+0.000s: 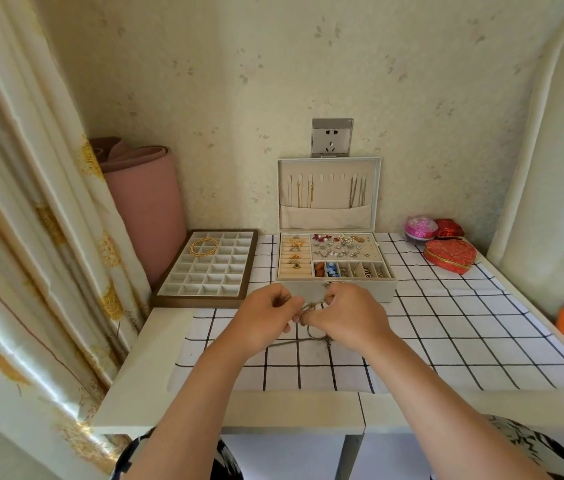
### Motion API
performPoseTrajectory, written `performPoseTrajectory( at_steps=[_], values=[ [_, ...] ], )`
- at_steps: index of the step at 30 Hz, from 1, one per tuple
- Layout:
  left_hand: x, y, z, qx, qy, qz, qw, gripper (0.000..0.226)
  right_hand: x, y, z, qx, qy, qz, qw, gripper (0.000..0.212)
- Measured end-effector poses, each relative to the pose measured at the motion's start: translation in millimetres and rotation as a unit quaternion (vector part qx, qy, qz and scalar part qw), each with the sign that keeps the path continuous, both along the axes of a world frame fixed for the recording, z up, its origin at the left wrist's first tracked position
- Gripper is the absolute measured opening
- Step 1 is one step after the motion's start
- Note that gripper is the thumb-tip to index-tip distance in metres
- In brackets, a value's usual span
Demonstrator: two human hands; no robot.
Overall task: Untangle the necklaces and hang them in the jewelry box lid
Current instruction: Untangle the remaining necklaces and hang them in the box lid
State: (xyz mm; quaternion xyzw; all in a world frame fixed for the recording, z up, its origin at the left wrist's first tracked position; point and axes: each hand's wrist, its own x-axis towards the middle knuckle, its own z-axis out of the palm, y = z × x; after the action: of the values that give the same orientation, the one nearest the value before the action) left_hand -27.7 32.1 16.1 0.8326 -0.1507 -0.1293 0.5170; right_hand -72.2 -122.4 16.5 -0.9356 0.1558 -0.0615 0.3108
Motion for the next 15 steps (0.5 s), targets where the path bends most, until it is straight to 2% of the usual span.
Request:
performPoseTrajectory(
  at_steps=[1,3,6,9,11,15],
  values=[
    [-0.5,-0.6,-0.2,0.006,-0.009,0.003,1.000,0.017,-1.2,1.2,2.4,-0.021,0.006,-0.012,1.000,0.050],
    [0.2,0.6,-1.5,0.018,-0.032,0.015,0.999,0.010,0.1,2.7,1.9,0.015,0.011,-0.011,1.000,0.049],
    [-1.3,2.5,-3.4,0.031,-0.090,0.014,0.995,0.024,4.4,5.7,-0.5,0.155,0.012,0.011,0.988,0.045],
    [-4.2,2.2,-0.7,0.041,-0.153,0.027,0.987,0.018,6.7,6.5,2.2,0.288,0.005,-0.003,0.958,0.039],
    [-4.6,0.3,0.7,0.070,-0.146,0.027,0.986,0.008,6.2,5.4,2.0,0.336,0.011,-0.021,0.942,0.036],
    [-4.5,0.6,1.5,0.098,-0.110,0.024,0.989,0.029,3.2,2.4,1.1,0.406,0.032,-0.032,0.913,0.036]
  ],
)
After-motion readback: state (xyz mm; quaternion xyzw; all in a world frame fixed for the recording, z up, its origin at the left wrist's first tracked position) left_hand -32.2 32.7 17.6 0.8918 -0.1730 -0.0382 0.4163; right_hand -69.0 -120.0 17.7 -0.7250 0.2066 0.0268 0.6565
